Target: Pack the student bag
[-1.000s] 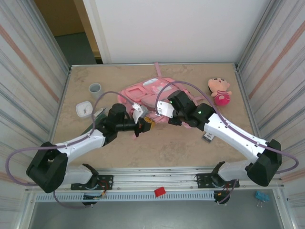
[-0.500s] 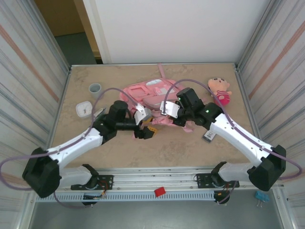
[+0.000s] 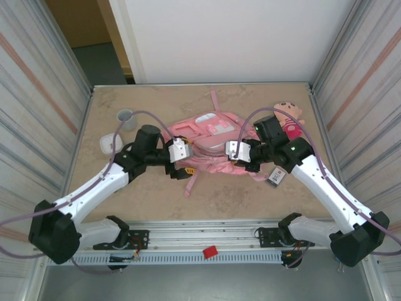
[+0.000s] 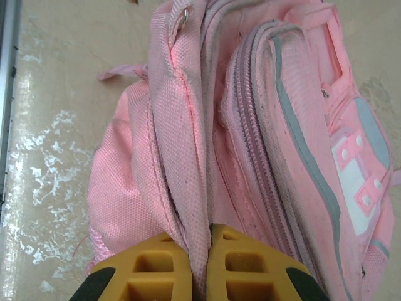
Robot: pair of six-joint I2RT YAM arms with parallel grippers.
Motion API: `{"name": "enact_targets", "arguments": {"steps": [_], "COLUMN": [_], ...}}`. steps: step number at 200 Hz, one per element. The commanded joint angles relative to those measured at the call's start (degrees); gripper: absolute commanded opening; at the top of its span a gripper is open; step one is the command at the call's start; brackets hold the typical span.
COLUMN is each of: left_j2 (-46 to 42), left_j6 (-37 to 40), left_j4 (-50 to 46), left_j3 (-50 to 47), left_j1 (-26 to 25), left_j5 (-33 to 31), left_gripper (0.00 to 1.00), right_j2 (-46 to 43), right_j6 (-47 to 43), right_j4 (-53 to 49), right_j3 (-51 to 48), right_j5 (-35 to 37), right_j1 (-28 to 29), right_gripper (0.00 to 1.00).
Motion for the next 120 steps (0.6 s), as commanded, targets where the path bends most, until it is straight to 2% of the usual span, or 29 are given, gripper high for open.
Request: {"name": "enact_targets", "arguments": {"steps": [1,25,36,45,60,66,74,83,87,99,120], "left_j2": [2.7,5.1,6.1,6.9,7.4,7.4,7.2,7.2,7.3,7.9,9.2], "left_j6": [4.3,3.7,2.9,2.1,-0.2,-1.4,-4.1,-8.8,-11.1,-18.5,-28.6], "left_j4": [0.1,4.1,5.9,6.5,6.8,6.9,8.0,10.0,10.6,11.5,9.0], "left_j3": [3.5,3.6,3.7,4.2,5.0,5.1,5.0,4.7,4.7,5.0,6.7], "left_j1": [-0.8,-1.9,-2.2,-2.2,-2.3,-2.3,-2.2,-2.2,-2.3,-2.2,-2.2], "left_j5": [3.7,4.2,5.1,6.1,7.6,8.6,9.7,10.2,10.1,9.2,8.0], "left_gripper": [0.99,0.95,0.86,0.74,0.40,0.30,0.22,0.13,0.09,0.00,0.00], "right_j2": [-1.7,-1.3,-1.3,-1.3,-1.5,-1.8,-2.5,-3.4,-3.9,-5.3,-6.9], "right_j6": [-0.7,-0.6,-0.3,0.5,3.3,5.2,9.2,15.1,18.6,31.5,56.2], "right_j4": [2.6,2.5,2.5,2.6,3.1,3.8,5.1,6.4,6.9,6.5,2.3], "right_j3": [1.1,0.7,0.7,0.6,0.1,-0.5,-1.3,-2.3,-2.4,-1.2,2.9], "right_j5": [-8.6,-9.4,-9.7,-9.7,-9.5,-9.1,-8.0,-6.3,-5.3,-1.2,10.6], "right_j1": [-0.9,-1.4,-1.9,-2.2,-3.1,-3.3,-3.5,-3.5,-3.5,-3.1,-1.6], "right_gripper": [0.00,0.00,0.00,0.00,0.00,0.01,0.07,0.19,0.25,0.35,0.45]}}
